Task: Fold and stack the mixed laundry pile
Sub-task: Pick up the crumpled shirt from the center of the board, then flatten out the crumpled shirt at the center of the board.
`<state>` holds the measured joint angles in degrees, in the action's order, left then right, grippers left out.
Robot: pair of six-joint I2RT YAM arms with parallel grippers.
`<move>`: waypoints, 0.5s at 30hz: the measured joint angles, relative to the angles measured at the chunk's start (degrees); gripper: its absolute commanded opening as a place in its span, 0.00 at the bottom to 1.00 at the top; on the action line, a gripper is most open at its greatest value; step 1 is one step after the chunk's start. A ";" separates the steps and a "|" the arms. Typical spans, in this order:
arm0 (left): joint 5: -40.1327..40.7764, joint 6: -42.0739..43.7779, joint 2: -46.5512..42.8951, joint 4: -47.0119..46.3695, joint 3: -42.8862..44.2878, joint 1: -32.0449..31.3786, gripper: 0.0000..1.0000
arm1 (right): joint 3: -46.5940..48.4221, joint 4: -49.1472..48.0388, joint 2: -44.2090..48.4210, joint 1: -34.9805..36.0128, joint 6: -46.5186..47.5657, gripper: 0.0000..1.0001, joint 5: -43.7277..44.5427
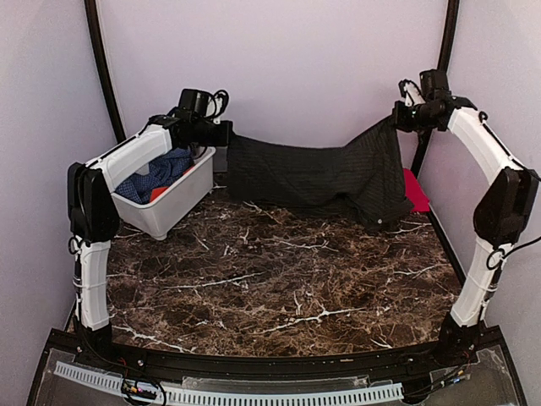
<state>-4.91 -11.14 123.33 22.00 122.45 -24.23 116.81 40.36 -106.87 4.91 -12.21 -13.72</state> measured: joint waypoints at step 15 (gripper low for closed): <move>-12.28 5.38 -41.11 -18.95 -45.03 0.76 0.02 | -38.03 -9.11 33.00 3.02 0.72 0.15 -11.69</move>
<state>-17.19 -5.76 82.21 3.05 77.43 -23.46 78.78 31.24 -73.87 7.92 -11.49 -25.41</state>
